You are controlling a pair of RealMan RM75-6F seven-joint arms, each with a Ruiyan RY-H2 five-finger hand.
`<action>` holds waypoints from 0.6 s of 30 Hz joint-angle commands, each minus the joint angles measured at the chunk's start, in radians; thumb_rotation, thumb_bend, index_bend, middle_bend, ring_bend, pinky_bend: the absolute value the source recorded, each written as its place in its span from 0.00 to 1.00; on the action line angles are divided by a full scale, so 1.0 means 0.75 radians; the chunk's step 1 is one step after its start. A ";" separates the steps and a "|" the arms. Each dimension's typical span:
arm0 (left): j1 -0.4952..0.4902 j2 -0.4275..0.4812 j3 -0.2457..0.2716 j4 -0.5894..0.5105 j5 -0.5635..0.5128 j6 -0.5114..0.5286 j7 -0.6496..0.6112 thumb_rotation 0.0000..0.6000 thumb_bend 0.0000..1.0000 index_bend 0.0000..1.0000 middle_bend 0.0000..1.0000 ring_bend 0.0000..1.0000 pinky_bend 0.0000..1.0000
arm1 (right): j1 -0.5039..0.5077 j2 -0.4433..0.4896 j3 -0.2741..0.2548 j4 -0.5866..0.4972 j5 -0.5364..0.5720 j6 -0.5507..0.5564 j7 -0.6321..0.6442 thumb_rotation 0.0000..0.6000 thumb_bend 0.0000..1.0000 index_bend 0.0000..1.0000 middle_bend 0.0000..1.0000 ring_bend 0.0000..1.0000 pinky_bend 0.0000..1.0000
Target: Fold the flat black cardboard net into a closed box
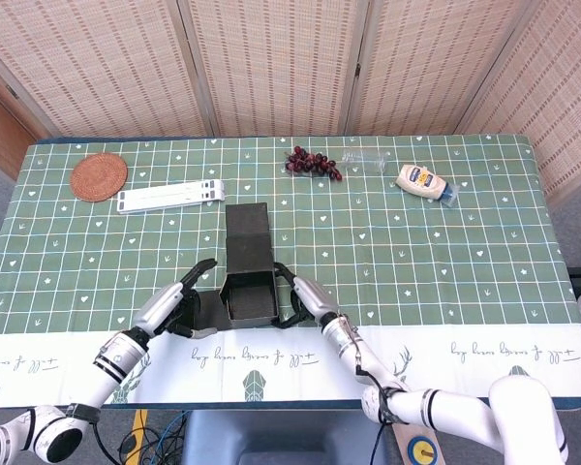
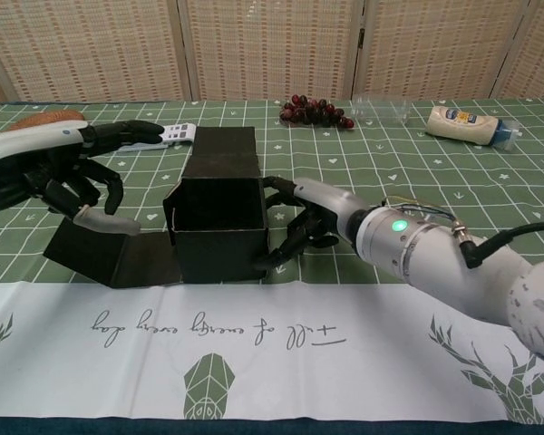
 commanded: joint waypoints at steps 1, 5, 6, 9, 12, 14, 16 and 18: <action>0.008 -0.001 0.001 0.009 0.006 0.012 -0.010 1.00 0.17 0.00 0.00 0.59 0.91 | 0.025 -0.045 0.019 0.048 -0.002 -0.001 -0.002 1.00 0.00 0.00 0.17 0.74 1.00; 0.017 -0.004 -0.003 0.026 0.011 0.034 -0.011 1.00 0.17 0.00 0.00 0.59 0.91 | 0.045 -0.138 0.053 0.135 -0.008 0.065 -0.009 1.00 0.13 0.08 0.24 0.75 1.00; 0.022 -0.009 -0.006 0.031 0.012 0.048 -0.008 1.00 0.17 0.00 0.00 0.59 0.90 | 0.046 -0.172 0.070 0.166 -0.012 0.108 -0.009 1.00 0.20 0.14 0.28 0.75 1.00; 0.050 -0.048 -0.024 0.055 -0.002 0.118 0.011 1.00 0.17 0.00 0.00 0.60 0.90 | 0.056 -0.258 0.116 0.254 -0.018 0.193 0.002 1.00 0.37 0.30 0.39 0.79 1.00; 0.073 -0.076 -0.041 0.076 -0.014 0.177 0.032 1.00 0.17 0.00 0.00 0.61 0.90 | 0.061 -0.294 0.144 0.301 -0.021 0.219 0.018 1.00 0.44 0.35 0.43 0.81 1.00; 0.090 -0.093 -0.055 0.093 -0.012 0.228 0.053 1.00 0.17 0.00 0.00 0.61 0.90 | 0.050 -0.295 0.152 0.302 -0.028 0.229 0.041 1.00 0.47 0.36 0.44 0.82 1.00; 0.105 -0.107 -0.069 0.108 -0.011 0.275 0.073 1.00 0.17 0.00 0.00 0.61 0.90 | 0.032 -0.287 0.159 0.286 -0.030 0.232 0.072 1.00 0.48 0.37 0.44 0.82 1.00; 0.121 -0.119 -0.080 0.128 -0.002 0.326 0.097 1.00 0.17 0.01 0.00 0.62 0.90 | 0.002 -0.261 0.171 0.239 -0.019 0.222 0.116 1.00 0.48 0.37 0.45 0.82 1.00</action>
